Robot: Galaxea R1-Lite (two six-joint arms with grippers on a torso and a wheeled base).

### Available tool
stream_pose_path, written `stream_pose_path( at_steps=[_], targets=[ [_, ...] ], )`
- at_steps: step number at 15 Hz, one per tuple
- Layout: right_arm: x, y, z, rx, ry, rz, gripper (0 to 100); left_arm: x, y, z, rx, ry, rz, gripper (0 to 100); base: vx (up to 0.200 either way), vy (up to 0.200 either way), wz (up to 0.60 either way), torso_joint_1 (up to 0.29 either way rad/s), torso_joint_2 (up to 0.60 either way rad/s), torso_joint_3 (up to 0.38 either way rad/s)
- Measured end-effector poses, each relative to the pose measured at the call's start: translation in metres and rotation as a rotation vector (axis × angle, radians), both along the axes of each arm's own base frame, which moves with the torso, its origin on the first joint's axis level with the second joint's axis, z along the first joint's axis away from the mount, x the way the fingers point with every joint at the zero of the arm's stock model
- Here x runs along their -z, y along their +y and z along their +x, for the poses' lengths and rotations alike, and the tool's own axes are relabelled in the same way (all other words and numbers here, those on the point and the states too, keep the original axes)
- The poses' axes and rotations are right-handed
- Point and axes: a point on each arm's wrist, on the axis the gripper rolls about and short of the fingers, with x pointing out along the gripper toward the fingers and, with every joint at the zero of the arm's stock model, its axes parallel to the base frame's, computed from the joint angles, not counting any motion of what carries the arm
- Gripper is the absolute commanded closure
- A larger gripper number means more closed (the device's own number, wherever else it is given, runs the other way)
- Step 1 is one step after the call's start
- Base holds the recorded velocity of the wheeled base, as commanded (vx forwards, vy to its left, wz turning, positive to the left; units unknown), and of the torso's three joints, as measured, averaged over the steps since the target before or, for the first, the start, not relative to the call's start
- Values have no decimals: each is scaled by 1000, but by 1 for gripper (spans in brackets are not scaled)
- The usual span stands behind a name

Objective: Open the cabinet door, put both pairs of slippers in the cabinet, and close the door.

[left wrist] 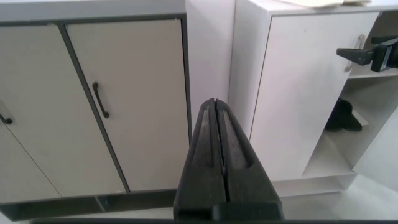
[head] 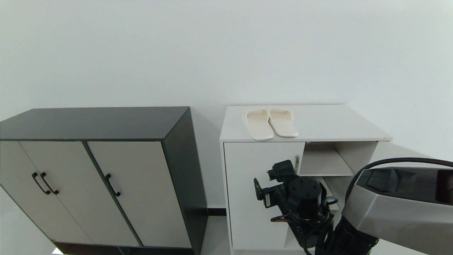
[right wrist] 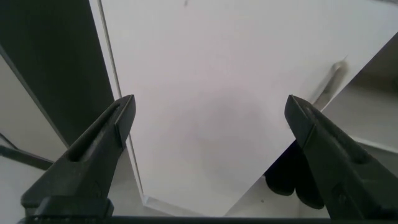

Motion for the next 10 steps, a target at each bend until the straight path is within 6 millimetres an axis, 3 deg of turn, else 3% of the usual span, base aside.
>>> stream_pose_path(
  at_steps=[3,8,10],
  targets=[
    [1,-1,-1,-1,0,-15,0,0,0,0,0,0,0,100,0,0,0,204,-474,-273],
    [-4,-4,-3,-14,-13,-55,0,0,0,0,0,0,0,100,0,0,0,26,-65,-37],
    [-13,-7,-6,-12,74,-88,0,0,0,0,0,0,0,100,0,0,0,0,0,0]
  ],
)
